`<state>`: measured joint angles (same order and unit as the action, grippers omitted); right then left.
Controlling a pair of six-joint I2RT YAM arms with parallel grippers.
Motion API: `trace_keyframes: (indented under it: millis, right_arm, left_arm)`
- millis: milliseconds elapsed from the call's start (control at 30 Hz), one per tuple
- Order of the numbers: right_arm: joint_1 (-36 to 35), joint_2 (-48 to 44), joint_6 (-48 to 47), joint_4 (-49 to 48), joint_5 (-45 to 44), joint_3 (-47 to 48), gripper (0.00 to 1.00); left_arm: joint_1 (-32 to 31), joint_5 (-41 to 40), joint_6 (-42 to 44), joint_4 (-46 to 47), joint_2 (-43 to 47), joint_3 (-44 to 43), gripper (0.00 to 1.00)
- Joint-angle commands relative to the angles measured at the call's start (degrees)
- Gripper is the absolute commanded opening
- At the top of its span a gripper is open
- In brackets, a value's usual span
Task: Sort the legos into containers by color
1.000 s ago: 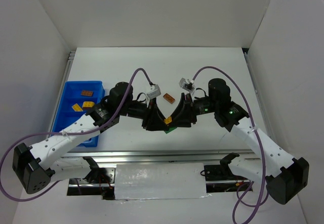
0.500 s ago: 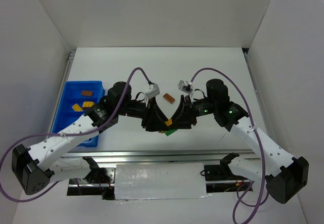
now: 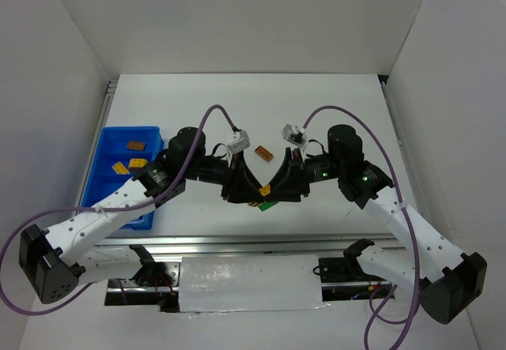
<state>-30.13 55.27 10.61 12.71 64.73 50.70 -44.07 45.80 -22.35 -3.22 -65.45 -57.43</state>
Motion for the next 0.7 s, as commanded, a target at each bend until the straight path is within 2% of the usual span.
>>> trace_keyframes:
  millis: [0, 133, 167, 200, 233, 267, 300, 333, 367, 533, 667]
  right_arm:
    - [-0.5, -1.1, 0.1, -2.8, -0.3, 1.4, 0.00]
    - [-0.4, -1.1, 0.3, -2.8, -1.3, 1.7, 0.00]
    - [-0.4, -1.1, 0.6, -3.0, -1.4, 1.8, 0.01]
    - [-0.4, -1.0, 1.1, -3.9, -1.1, 1.6, 0.02]
    - [-0.4, -0.9, 1.5, -4.4, -0.8, 1.4, 0.04]
    - [-0.4, -0.9, 2.6, -5.3, -0.3, 1.2, 0.29]
    - [-0.4, -0.9, 3.5, -7.9, 1.1, 0.8, 0.49]
    - [-0.4, -1.0, 4.6, -9.7, 2.1, -0.3, 0.62]
    - [-0.4, -1.2, 7.2, -11.6, 2.6, -1.0, 0.98]
    - [-0.2, -2.6, 10.4, -16.1, -2.0, -3.3, 1.00]
    - [-0.2, -4.5, 17.0, -23.9, -7.9, -7.2, 1.00]
  left_arm:
    - [-0.2, 2.0, 1.7, 1.8, 0.1, -2.0, 0.48]
    - [-0.2, 2.4, 1.7, 1.9, 0.2, -1.7, 0.60]
    - [-0.2, 2.5, 1.7, 2.2, 0.3, -1.7, 0.52]
    - [-0.2, 2.5, 1.7, 2.3, 0.3, -1.8, 0.34]
    - [-0.2, 2.4, 1.8, 2.2, 0.3, -1.9, 0.03]
    - [-0.2, 1.0, 1.3, 2.1, 0.3, -1.9, 0.00]
    - [-0.2, 0.6, 1.3, 2.1, 0.5, -2.0, 0.00]
    - [-0.2, 0.5, 1.3, 2.5, 0.6, -1.9, 0.00]
    - [-0.2, 0.6, 1.3, 2.8, 0.7, -1.8, 0.00]
    - [-0.1, -2.2, 0.6, 4.9, 4.4, -1.0, 0.00]
    - [-0.2, -5.7, -1.3, 7.1, 7.3, 0.3, 0.00]
